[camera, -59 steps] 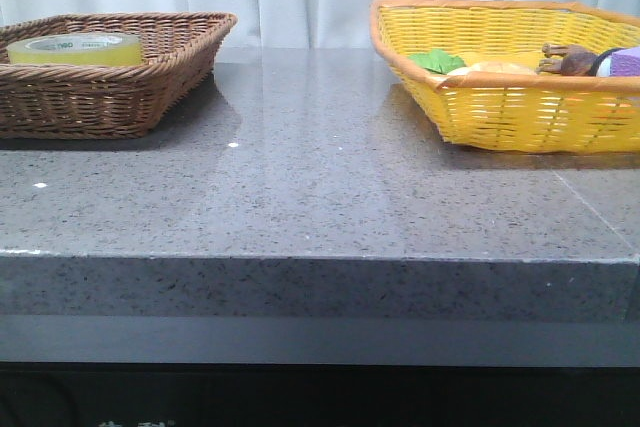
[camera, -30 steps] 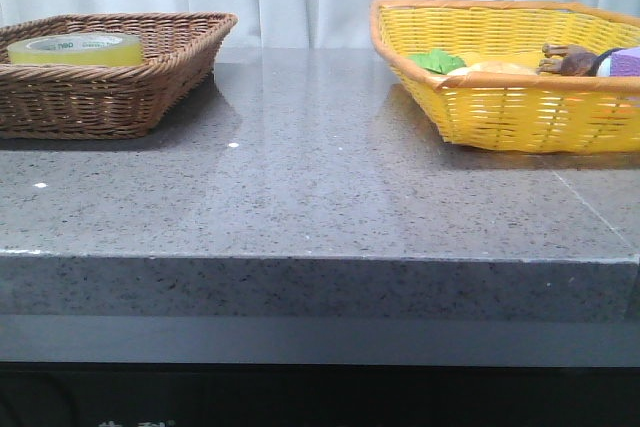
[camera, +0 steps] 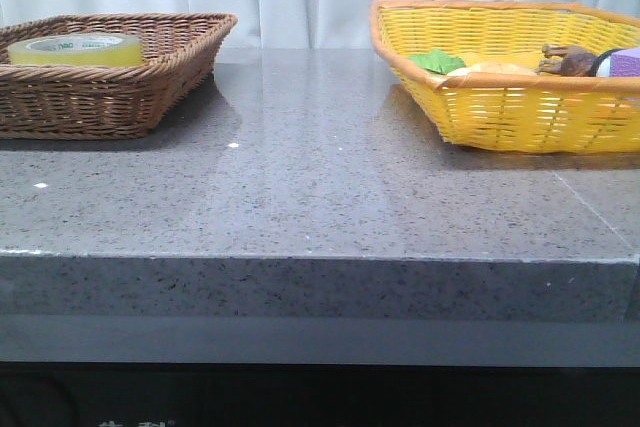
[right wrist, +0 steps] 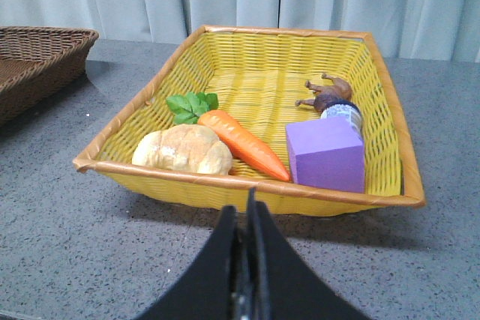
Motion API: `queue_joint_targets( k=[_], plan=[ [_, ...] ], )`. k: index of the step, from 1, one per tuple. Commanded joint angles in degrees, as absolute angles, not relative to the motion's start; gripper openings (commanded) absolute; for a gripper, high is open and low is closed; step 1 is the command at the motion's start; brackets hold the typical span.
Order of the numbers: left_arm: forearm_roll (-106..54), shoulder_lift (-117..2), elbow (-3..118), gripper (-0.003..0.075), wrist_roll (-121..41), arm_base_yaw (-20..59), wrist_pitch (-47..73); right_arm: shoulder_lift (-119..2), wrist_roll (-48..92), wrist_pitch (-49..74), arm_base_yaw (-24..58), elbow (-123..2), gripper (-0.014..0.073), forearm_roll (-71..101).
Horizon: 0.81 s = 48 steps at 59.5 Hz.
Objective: Transfer tape with both arms
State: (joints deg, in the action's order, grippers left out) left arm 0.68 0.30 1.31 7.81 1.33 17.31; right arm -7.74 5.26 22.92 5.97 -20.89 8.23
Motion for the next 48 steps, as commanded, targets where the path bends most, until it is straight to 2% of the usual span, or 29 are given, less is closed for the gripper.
queue_joint_targets(
  k=[1,5,48],
  plan=[
    [0.0,1.49,-0.44,-0.002,8.09,1.32,6.55,-8.37,5.53,18.76,5.59,-22.17,-0.0089,8.56],
    [0.0,1.49,-2.88,-0.002,8.09,1.32,3.49,-8.37,5.53,18.79,5.59,-22.17,-0.0089,8.56],
    [0.0,1.38,-2.71,-0.002,8.09,1.32,5.37,-8.37,5.53,18.9,5.59,-22.17,-0.0089,8.56]
  ],
)
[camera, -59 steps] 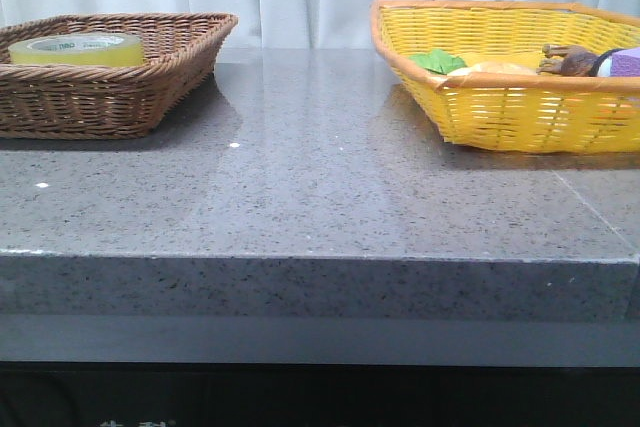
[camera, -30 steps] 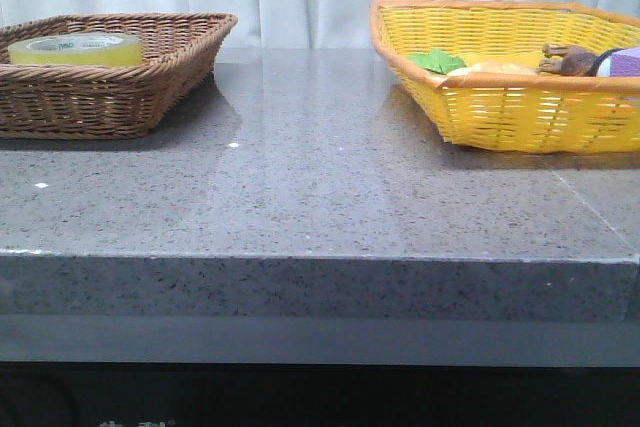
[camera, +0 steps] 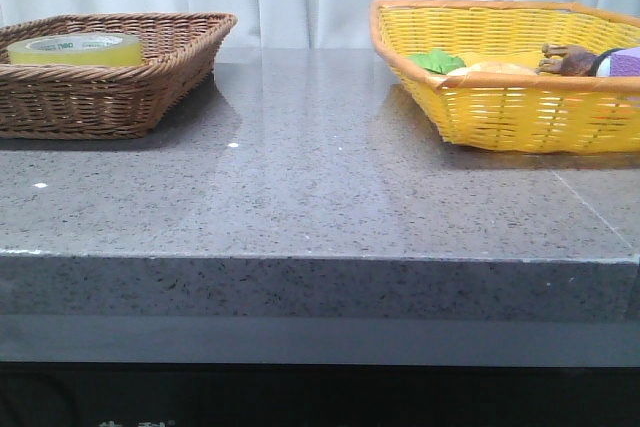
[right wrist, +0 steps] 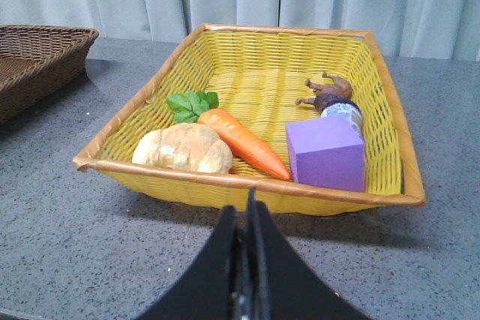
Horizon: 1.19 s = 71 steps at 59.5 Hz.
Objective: Transfer tape with both arms
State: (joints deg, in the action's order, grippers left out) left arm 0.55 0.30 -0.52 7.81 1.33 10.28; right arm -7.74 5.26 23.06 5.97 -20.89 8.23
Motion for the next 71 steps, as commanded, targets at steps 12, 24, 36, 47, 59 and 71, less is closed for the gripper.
queue_joint_targets(
  k=[12,24,36,47,59,71],
  plan=[
    [0.0,1.38,-2.71,-0.002,8.09,1.32,5.37,-8.37,5.53,18.9,5.59,-22.17,-0.0089,8.56],
    [0.0,1.38,-2.71,-0.002,8.09,1.32,5.37,-8.23,5.58,17.08,5.59,-21.14,-0.0089,8.56],
    [0.0,1.38,-2.71,-0.002,8.09,1.32,5.37,-5.03,5.63,3.66,3.33,-10.85,-0.0089,8.67],
    [0.0,1.38,-2.71,-0.002,8.09,1.32,5.37,0.16,5.63,0.39,2.37,-2.08,-0.0089,8.78],
    [0.0,1.38,-2.71,-0.002,8.09,1.32,5.37,2.07,5.63,3.94,2.37,0.09,-0.0089,8.78],
    [0.0,1.38,-2.71,-0.002,8.09,1.32,5.37,2.07,5.63,3.88,2.37,0.09,-0.0089,8.78]
  ],
)
